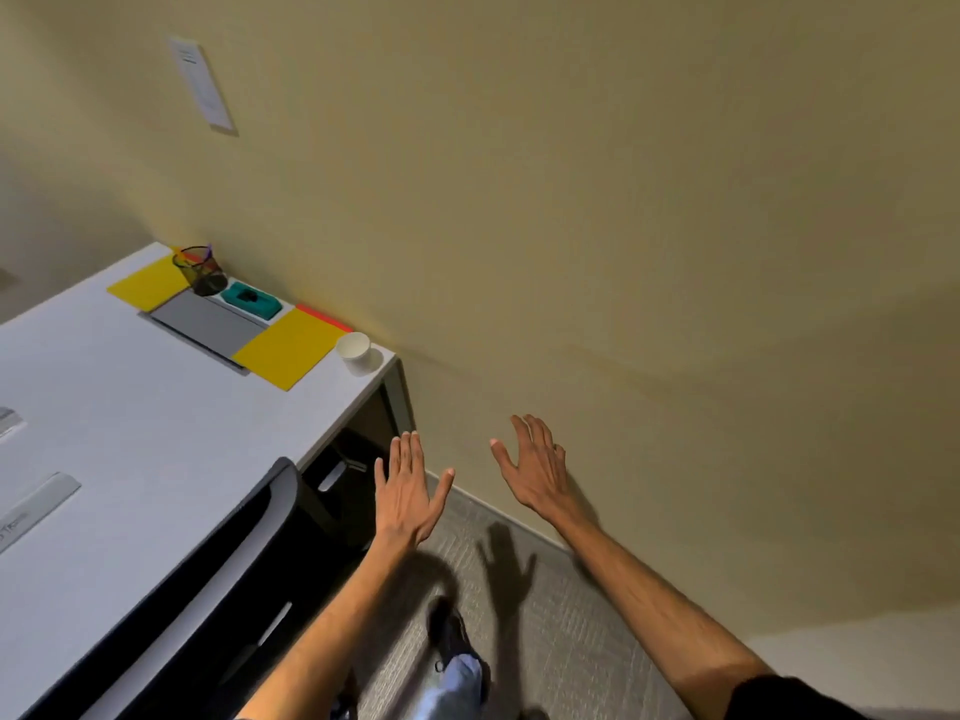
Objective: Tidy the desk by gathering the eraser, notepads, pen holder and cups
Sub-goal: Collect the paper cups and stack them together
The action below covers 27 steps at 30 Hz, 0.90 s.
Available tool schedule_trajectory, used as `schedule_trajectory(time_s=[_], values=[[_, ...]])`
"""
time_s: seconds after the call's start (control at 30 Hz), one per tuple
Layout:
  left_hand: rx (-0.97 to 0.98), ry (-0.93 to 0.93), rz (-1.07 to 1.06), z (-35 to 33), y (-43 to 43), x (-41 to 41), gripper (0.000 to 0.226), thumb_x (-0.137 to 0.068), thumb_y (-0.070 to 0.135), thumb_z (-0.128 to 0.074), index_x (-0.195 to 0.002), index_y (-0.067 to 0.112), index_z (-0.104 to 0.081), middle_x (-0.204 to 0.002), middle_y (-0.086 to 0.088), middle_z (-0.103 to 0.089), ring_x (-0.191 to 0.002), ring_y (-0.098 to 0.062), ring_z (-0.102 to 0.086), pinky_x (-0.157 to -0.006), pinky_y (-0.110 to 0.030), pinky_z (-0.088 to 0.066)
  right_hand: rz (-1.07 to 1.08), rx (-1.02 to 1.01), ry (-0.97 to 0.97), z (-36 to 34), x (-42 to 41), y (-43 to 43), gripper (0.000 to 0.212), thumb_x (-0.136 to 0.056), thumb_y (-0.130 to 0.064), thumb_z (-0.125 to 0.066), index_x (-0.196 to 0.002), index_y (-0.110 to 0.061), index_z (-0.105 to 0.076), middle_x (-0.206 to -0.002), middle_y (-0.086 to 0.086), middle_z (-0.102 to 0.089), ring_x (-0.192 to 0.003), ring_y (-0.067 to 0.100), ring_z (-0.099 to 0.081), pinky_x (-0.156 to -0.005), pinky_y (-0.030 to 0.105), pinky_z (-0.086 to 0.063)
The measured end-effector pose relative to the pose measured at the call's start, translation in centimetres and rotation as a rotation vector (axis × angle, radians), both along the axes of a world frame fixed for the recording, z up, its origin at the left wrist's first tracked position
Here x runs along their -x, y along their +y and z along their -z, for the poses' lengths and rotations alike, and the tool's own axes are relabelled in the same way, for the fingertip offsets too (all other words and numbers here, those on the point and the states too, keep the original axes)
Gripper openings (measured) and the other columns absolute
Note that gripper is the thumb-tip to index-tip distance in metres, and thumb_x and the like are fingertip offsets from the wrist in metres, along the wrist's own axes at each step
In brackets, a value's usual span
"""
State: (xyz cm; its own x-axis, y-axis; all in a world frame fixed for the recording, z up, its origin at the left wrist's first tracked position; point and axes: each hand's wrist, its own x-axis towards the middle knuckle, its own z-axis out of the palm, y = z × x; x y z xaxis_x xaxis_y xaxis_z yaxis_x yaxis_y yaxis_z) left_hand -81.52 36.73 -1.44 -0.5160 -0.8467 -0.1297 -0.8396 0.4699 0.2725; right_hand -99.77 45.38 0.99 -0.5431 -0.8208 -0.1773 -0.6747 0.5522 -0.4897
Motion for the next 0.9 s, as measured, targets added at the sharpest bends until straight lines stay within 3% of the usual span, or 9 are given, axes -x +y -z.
schedule_trajectory(time_s=[0.17, 0.43, 0.7, 0.9], values=[[-0.002, -0.013, -0.052, 0.6, -5.7, 0.9, 0.083, -0.098, 0.065, -0.014, -0.156, 0.011, 0.011, -0.165, -0.008, 0.012, -0.154, -0.021, 0.013, -0.127, -0.049, 0.001, -0.094, -0.028, -0.023, 0.9, 0.3, -6.9, 0.067, -0.101, -0.057, -0.033, -0.156, -0.019, -0.024, -0.165, 0.005, -0.017, -0.154, 0.023, -0.016, -0.122, 0.05, -0.023], [0.032, -0.056, -0.2, -0.3, -15.8, 2.1, 0.083, -0.099, 0.061, -0.018, -0.158, 0.007, 0.004, -0.166, -0.012, 0.007, -0.155, -0.027, 0.009, -0.125, -0.055, 0.001, -0.174, 0.018, -0.015, 0.6, 1.0, -18.3, 0.061, -0.103, -0.051, -0.033, -0.153, -0.016, -0.031, -0.161, 0.005, -0.028, -0.149, 0.022, -0.026, -0.119, 0.045, -0.028], [-0.107, -0.04, -0.264, -1.1, -21.9, 2.7, 0.079, -0.102, 0.048, -0.03, -0.157, 0.003, 0.007, -0.166, -0.017, 0.001, -0.155, -0.031, -0.002, -0.124, -0.057, -0.006, -0.242, 0.015, -0.026, 0.3, 0.0, -26.3, 0.056, -0.104, -0.046, -0.035, -0.149, -0.013, -0.038, -0.154, 0.007, -0.038, -0.141, 0.024, -0.037, -0.114, 0.04, -0.034], [-0.132, -0.06, -0.373, -0.6, -25.2, 1.3, 0.076, -0.102, 0.041, -0.032, -0.157, 0.001, 0.002, -0.159, -0.019, -0.029, -0.147, -0.033, -0.029, -0.12, -0.056, -0.021, -0.326, -0.022, -0.054, 1.0, -0.6, -31.1, 0.052, -0.105, -0.04, -0.037, -0.148, -0.011, -0.039, -0.151, 0.008, -0.041, -0.139, 0.025, -0.04, -0.113, 0.04, -0.037]])
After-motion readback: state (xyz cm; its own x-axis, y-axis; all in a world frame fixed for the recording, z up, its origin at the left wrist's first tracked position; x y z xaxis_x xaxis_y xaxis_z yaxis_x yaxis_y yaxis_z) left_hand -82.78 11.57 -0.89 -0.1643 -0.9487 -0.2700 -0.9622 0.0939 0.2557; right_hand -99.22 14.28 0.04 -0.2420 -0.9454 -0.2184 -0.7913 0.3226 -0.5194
